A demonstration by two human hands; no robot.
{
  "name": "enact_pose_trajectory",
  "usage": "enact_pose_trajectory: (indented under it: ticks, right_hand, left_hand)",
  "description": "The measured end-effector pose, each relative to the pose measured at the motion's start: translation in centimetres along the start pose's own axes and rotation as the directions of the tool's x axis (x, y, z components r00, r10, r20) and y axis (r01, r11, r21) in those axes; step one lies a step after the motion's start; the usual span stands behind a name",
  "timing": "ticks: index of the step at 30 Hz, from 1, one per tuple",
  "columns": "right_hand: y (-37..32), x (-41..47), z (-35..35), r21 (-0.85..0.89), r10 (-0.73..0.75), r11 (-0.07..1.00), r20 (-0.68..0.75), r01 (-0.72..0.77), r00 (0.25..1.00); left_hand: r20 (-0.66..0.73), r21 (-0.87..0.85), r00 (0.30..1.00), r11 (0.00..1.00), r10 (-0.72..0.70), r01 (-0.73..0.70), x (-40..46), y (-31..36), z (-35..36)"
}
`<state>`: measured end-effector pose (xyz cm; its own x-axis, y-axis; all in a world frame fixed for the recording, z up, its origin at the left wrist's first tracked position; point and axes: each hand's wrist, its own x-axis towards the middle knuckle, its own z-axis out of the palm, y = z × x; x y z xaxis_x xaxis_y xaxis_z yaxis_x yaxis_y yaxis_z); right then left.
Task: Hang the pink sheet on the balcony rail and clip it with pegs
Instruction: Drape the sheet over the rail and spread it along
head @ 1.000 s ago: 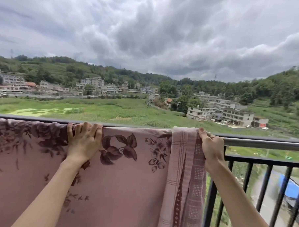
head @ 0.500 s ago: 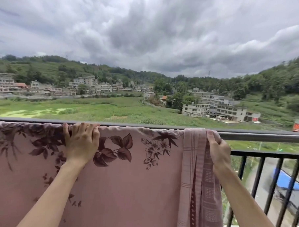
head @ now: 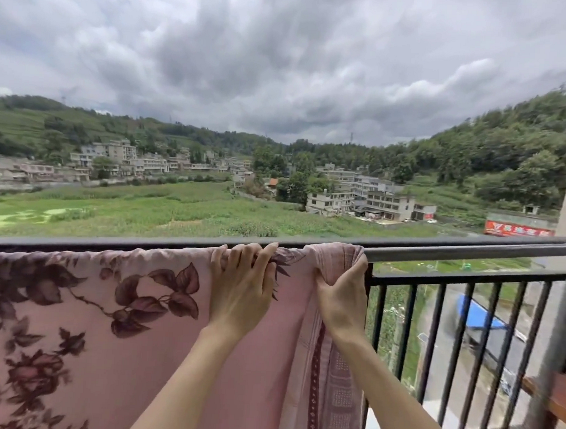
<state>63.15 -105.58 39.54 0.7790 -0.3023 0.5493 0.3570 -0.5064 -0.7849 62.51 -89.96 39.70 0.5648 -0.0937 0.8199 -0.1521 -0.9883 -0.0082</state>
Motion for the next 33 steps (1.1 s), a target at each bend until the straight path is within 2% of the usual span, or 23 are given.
enact_pose_trajectory:
  ticks: [2,5,7,9,11,13,17,20,24,28,31,33]
  right_hand:
    - [0.6,0.5,-1.2,0.07,-0.023,0.997,0.033,0.02,0.999]
    - [1.2,1.0,-2.9,0.038,-0.081,0.996,0.113,0.077,0.99]
    - [1.2,1.6,-3.9,0.046,-0.095,0.995,0.114,0.091,0.989]
    - [1.1,2.7,-5.0,0.168,-0.004,0.986,0.122,-0.016,0.993]
    - [1.0,4.0,-6.1,0.355,0.124,0.914,0.214,-0.195,0.969]
    - [0.8,5.1,-7.2,0.416,0.173,0.861,0.303,-0.293,0.937]
    - [1.6,7.3,-9.5,0.41,0.16,0.861,0.342,-0.301,0.926]
    - [3.3,8.9,-11.6,0.392,0.139,0.877,0.344,-0.276,0.929]
    - [5.1,11.1,-15.0,0.494,0.196,0.81,0.279,-0.316,0.94]
    - [7.0,10.6,-15.2,0.422,0.142,0.864,0.32,-0.275,0.937]
    - [9.4,9.5,-14.4,0.329,0.173,0.891,0.392,-0.313,0.904]
    - [9.8,9.3,-14.5,0.326,0.162,0.898,0.381,-0.297,0.91]
  left_hand:
    - [-0.069,0.013,0.997,0.999,-0.034,0.035,0.1,0.3,0.5]
    - [-0.133,0.06,0.99,0.997,-0.047,0.055,0.0,0.6,0.7]
    - [-0.15,0.075,0.988,0.996,-0.037,0.049,0.0,0.6,0.6]
    - [-0.168,0.091,0.986,0.995,-0.012,0.028,0.0,0.5,0.5]
    - [-0.169,0.094,0.986,0.995,-0.01,0.026,0.0,0.6,0.4]
    - [-0.155,0.093,0.987,0.994,-0.036,0.051,0.2,0.7,0.3]
    - [-0.118,0.158,0.985,0.977,-0.126,0.144,0.5,1.6,0.1]
    - [-0.087,0.138,0.971,0.963,-0.221,0.232,0.7,2.5,0.0]
    - [-0.049,0.15,0.954,0.943,-0.294,0.298,0.9,3.1,-0.1]
    - [-0.041,0.185,0.938,0.92,-0.344,0.345,1.2,3.5,0.2]
    - [-0.055,0.175,0.935,0.918,-0.351,0.355,1.1,3.6,0.3]
    - [-0.037,0.16,0.936,0.922,-0.351,0.352,1.0,3.6,0.2]
